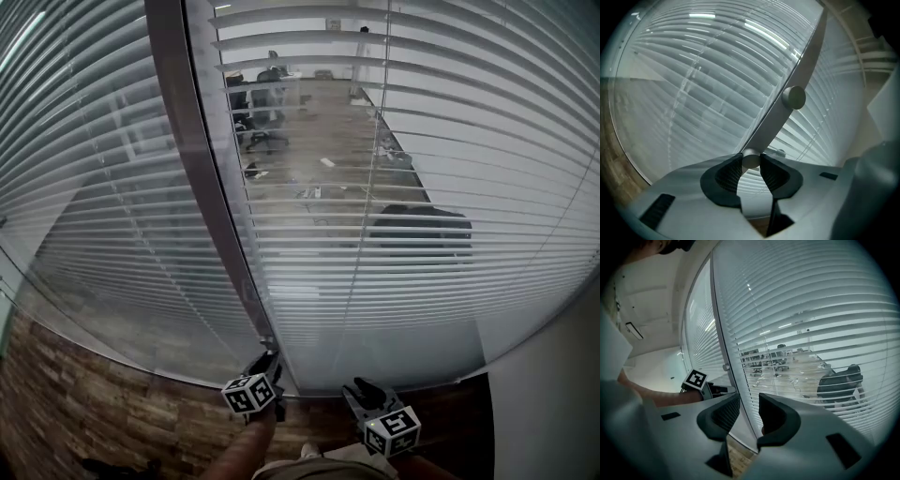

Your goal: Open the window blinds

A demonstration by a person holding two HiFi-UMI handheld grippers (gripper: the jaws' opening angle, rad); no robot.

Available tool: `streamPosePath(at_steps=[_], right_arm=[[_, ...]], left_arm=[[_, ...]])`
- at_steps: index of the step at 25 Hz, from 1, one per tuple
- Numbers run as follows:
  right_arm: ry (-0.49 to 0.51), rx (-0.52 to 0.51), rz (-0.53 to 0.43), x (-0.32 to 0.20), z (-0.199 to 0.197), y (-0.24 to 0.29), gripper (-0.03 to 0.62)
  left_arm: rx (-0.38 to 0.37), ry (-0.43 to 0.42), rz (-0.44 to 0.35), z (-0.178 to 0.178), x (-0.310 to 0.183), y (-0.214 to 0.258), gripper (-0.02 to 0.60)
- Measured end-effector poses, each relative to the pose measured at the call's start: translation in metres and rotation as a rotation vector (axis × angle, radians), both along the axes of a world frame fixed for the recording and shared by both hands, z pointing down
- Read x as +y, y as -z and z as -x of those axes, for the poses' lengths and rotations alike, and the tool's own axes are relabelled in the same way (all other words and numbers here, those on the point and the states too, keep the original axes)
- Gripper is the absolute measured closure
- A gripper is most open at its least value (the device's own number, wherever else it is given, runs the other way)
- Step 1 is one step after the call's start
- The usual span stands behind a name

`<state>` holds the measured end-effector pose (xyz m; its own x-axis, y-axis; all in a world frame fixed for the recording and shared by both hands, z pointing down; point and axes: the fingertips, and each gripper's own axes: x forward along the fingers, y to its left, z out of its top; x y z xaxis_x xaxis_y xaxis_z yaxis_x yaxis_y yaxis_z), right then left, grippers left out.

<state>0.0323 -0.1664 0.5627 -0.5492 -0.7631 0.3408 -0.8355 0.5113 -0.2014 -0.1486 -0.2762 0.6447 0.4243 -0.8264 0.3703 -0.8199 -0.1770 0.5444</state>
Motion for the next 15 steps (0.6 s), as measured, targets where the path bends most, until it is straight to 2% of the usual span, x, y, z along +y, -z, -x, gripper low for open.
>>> streamPosePath(at_steps=[8,15], right_arm=[[0.008,-0.029,0.001,0.0003,0.0058,0.0049,0.473],[0.004,-0.008,-0.005,0.0022,0.001,0.0037,0.473]], left_arm=[[0.066,0.003,0.016,0.0007,0.0007,-0.0014,0.446],[0.121,-0.002,0.028,0.0,0.0023,-0.0016,0.446]])
